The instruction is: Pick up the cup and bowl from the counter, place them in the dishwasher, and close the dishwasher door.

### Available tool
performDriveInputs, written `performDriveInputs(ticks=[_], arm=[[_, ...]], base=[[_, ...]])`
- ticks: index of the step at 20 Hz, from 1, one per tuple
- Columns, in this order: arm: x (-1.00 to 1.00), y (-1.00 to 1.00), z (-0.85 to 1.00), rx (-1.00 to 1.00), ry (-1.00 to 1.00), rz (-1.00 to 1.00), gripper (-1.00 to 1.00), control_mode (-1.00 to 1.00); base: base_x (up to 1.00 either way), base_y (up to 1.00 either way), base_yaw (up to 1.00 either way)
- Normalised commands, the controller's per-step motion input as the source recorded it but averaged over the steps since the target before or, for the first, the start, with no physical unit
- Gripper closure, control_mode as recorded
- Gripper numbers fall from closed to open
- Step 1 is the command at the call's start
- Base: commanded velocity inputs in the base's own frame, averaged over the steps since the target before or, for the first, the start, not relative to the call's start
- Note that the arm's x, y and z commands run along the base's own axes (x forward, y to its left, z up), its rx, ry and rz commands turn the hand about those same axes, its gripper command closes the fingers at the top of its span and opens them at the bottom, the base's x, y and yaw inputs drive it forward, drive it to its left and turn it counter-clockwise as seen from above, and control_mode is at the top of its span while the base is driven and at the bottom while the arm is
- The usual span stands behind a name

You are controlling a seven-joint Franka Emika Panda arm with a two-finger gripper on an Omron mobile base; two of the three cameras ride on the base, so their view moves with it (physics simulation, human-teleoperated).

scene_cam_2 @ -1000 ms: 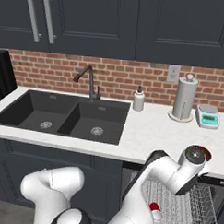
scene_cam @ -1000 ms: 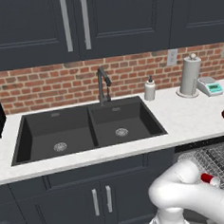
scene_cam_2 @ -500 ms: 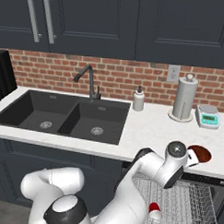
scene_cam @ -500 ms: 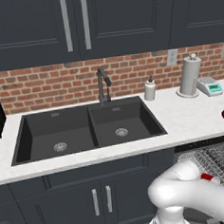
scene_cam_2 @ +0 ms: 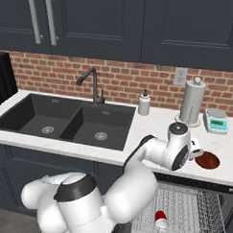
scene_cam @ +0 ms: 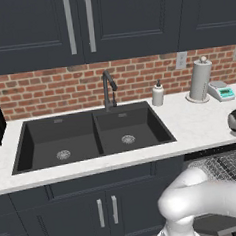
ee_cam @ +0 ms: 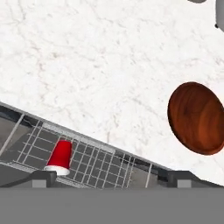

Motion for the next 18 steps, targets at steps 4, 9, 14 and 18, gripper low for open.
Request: performDriveInputs(ticks=[4, 9, 14, 18], arm=[[0.45, 0.00, 0.00, 0.00, 0.18, 0.00, -1.00, -1.00], [0.31, 0.00, 0.00, 0.00, 0.02, -0.01, -1.00, -1.00], [0.25, -0.06, 0.00, 0.01, 0.03, -0.02, -1.00, -1.00], [0.25, -0.21, 0.00, 0.05, 0.07, 0.00, -1.00, -1.00]], base=[[0.00, 0.00, 0.00], [0.00, 0.00, 0.00], [0.00, 0.00, 0.00], [0.00, 0.00, 0.00]])
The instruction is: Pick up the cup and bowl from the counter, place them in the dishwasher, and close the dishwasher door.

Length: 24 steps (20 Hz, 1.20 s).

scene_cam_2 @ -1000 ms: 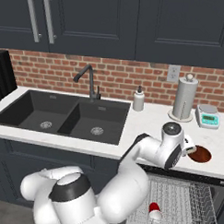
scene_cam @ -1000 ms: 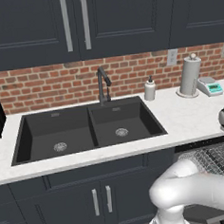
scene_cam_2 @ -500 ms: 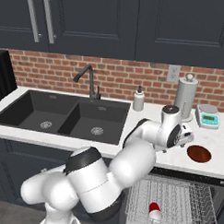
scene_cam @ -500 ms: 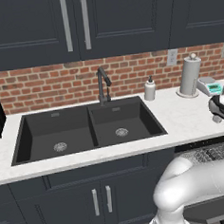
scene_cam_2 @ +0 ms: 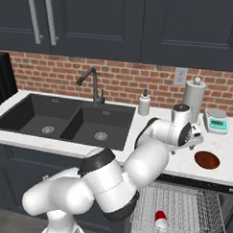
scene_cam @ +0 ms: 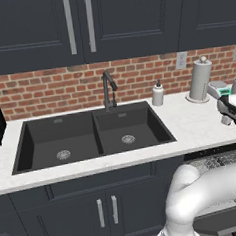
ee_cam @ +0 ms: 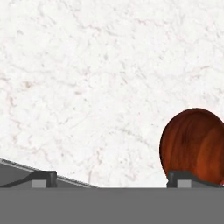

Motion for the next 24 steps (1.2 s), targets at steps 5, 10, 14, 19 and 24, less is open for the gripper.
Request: performDriveInputs(ticks=[5, 10, 14, 19, 24], arm=[[0.05, -0.23, 0.00, 0.01, 0.01, -0.04, -1.00, -1.00], [0.00, -0.10, -0.03, 0.00, 0.00, -0.10, -1.00, -1.00], [0.00, -0.03, -0.16, 0.00, 0.00, -0.11, -1.00, -1.00], [0.00, -0.02, -0.23, 0.00, 0.00, -0.07, -1.00, -1.00], [0.00, -0.12, -0.12, 0.00, 0.00, -0.01, -1.00, -1.00]], base=[[0.00, 0.00, 0.00], [0.00, 0.00, 0.00], [0.00, 0.00, 0.00], [0.00, 0.00, 0.00], [0.00, 0.00, 0.00]])
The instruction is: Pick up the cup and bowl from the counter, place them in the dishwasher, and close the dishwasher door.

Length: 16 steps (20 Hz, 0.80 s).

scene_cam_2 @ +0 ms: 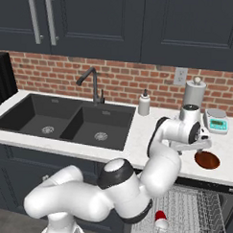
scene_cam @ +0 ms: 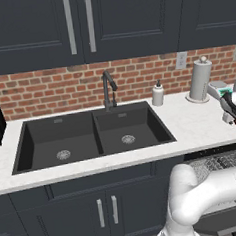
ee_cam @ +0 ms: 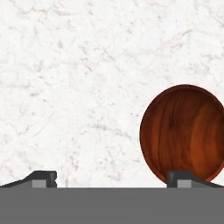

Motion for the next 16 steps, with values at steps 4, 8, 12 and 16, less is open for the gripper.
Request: performDriveInputs(ticks=[4, 8, 12, 16], arm=[[0.00, -0.14, -0.11, 0.00, 0.00, 0.00, -1.00, -1.00], [0.00, -0.05, -0.16, 0.00, 0.00, 0.00, -1.00, -1.00], [0.07, 0.00, -0.17, 0.00, 0.00, 0.00, -1.00, -1.00], [0.25, 0.00, -0.09, 0.00, 0.00, 0.00, -1.00, -1.00]], base=[[0.00, 0.00, 0.00], [0.00, 0.00, 0.00], [0.00, 0.00, 0.00], [0.00, 0.00, 0.00]])
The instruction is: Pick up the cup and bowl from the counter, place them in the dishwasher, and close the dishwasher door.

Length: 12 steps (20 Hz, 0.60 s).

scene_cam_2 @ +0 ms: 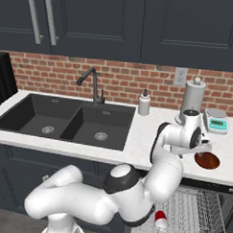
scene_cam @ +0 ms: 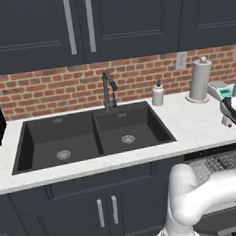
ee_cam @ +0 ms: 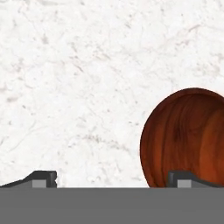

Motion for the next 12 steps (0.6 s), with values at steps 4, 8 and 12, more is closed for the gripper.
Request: performDriveInputs(ticks=[4, 8, 12], arm=[[0.39, -0.12, 0.00, 0.00, 0.00, 0.00, -1.00, -1.00], [0.27, -0.28, 0.00, 0.00, 0.00, 0.00, -1.00, -1.00], [0.11, -0.38, 0.00, 0.00, 0.00, 0.00, -1.00, -1.00]], base=[[0.00, 0.00, 0.00], [0.00, 0.00, 0.00], [0.00, 0.00, 0.00]])
